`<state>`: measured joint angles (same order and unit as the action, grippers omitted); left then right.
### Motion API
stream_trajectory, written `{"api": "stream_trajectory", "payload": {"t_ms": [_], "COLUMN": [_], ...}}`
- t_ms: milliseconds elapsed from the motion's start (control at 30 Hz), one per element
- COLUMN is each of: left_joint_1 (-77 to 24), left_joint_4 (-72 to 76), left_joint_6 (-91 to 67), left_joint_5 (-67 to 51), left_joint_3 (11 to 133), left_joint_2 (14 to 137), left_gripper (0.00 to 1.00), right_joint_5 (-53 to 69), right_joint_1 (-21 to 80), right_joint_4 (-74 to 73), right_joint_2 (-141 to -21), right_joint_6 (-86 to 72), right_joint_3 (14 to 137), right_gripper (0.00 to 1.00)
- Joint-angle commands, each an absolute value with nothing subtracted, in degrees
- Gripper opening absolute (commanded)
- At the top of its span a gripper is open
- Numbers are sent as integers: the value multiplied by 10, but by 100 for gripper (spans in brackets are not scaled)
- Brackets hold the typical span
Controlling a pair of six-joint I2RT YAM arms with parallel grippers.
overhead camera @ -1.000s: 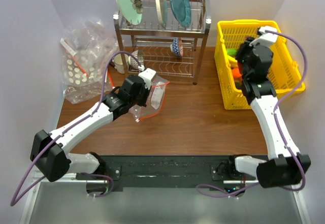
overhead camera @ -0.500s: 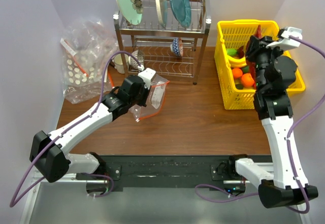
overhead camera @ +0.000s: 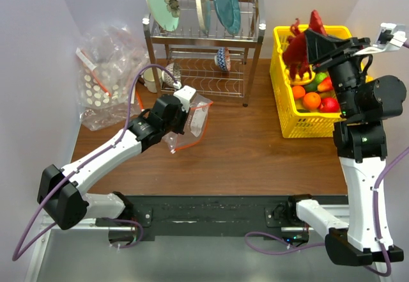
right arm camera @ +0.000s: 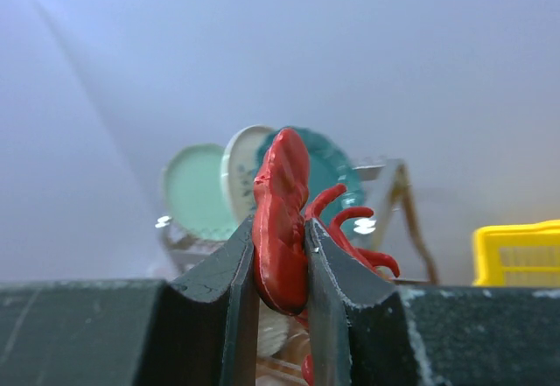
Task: Place the food in the zip-top bag and seal the zipper
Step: Pick up the fake lobster from the bin, then place the fake lobster at the center of the board.
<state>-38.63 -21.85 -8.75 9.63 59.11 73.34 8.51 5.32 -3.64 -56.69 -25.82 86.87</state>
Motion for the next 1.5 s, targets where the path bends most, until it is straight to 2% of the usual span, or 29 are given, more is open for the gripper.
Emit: {"api": "stream_trajectory", "payload": {"t_ms": [0,333,567,700,1033,1267,1467], "left_joint_1": [-382,-383,-383,-383,-383,-383,-383], "left_joint_4": [-197,-200,-200,-200,-192,-193,-216], "left_joint_6": [-81,-82,-83,-83,-94,-98,-132], "left_joint_5": [101,100,98,98,79,104,144], "left_joint_3": [589,589,587,587,597,613,638], "left_joint_2": [719,709,705,707,718,728,735], "left_gripper": [0,0,0,0,0,0,0], "right_joint_5": [218,321,359,370,345,345,312], "right_joint_1": [54,54,54,54,54,54,54], "right_joint_4": [61,258,355,338,186,185,124], "right_joint_2": [-556,-566,-585,-580,-525,-513,-500], "right_joint_6": [-433,-723,-808,-784,-670,-706,-746], "right_joint_3": [861,783,752,750,744,722,687], "right_gripper": [0,0,0,0,0,0,0]}}
